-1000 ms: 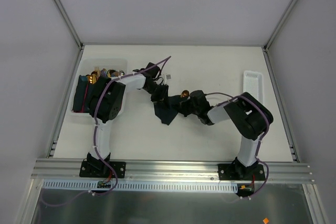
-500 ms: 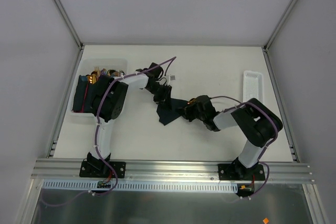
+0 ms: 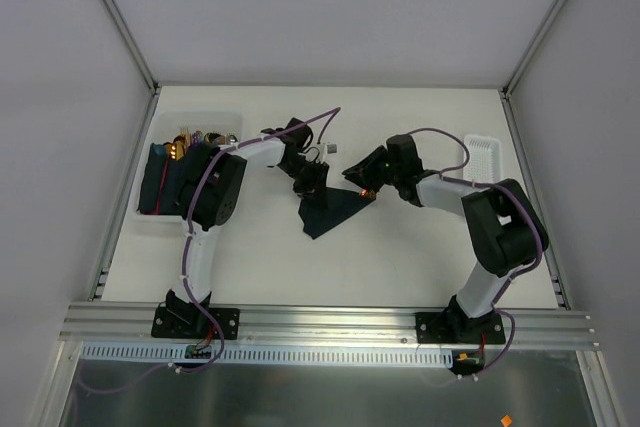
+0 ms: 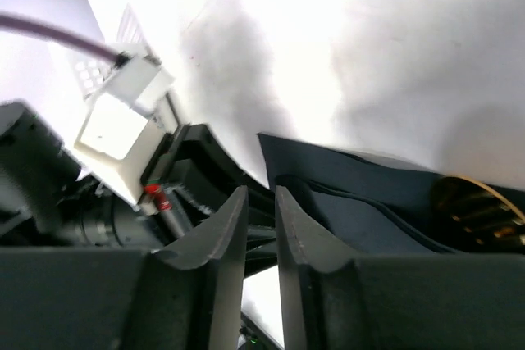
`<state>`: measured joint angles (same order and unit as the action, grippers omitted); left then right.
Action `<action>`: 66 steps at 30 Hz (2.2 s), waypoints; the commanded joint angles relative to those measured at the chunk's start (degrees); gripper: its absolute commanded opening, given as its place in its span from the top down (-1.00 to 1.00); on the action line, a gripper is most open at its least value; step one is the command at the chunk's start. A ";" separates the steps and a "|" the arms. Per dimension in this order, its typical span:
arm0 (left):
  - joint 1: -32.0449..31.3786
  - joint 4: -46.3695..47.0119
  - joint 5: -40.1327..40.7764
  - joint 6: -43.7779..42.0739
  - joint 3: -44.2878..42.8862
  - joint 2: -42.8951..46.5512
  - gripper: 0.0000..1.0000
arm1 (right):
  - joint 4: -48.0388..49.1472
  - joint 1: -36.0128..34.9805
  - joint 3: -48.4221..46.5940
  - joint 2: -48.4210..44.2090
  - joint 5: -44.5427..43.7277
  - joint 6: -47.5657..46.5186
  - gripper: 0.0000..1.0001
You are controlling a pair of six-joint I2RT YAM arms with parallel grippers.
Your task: Place the utensils on the paper napkin and roll it up
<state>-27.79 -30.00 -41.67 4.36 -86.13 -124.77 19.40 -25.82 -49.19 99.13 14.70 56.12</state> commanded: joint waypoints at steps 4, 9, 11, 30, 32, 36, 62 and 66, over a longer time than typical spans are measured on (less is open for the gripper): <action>-0.42 -2.78 4.40 -3.83 -1.67 -3.11 0.67 | -11.04 0.51 -5.04 0.54 6.74 -11.90 0.72; -0.42 -3.31 4.40 -5.23 -2.81 -3.55 0.66 | -14.29 0.51 -5.30 0.89 8.94 -15.24 0.85; -0.42 -3.66 4.75 -5.59 -3.34 -3.72 0.66 | -14.91 0.60 -4.95 1.41 9.38 -16.64 0.89; 0.02 -5.95 5.81 -8.32 -5.19 1.62 0.47 | -18.25 2.27 -4.95 8.97 6.05 -18.85 1.00; 1.24 -5.95 5.28 -7.62 -5.02 4.26 0.40 | -18.17 2.62 -4.78 9.06 6.04 -18.42 1.00; 6.07 -5.86 4.67 -4.54 -5.37 9.97 0.34 | -17.38 3.15 -4.69 10.46 7.44 -17.71 1.00; 0.46 -3.66 20.75 -1.99 -9.41 -1.79 0.18 | -15.36 5.08 -3.19 12.31 9.82 -15.34 1.00; -0.07 -3.58 20.75 -1.29 -9.32 -2.67 0.56 | -15.36 5.17 -3.11 12.40 9.82 -15.25 1.00</action>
<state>-27.42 -33.15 -22.74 2.57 -94.96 -125.19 7.35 -21.52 -53.78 109.14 30.28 41.95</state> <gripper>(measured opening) 0.251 0.007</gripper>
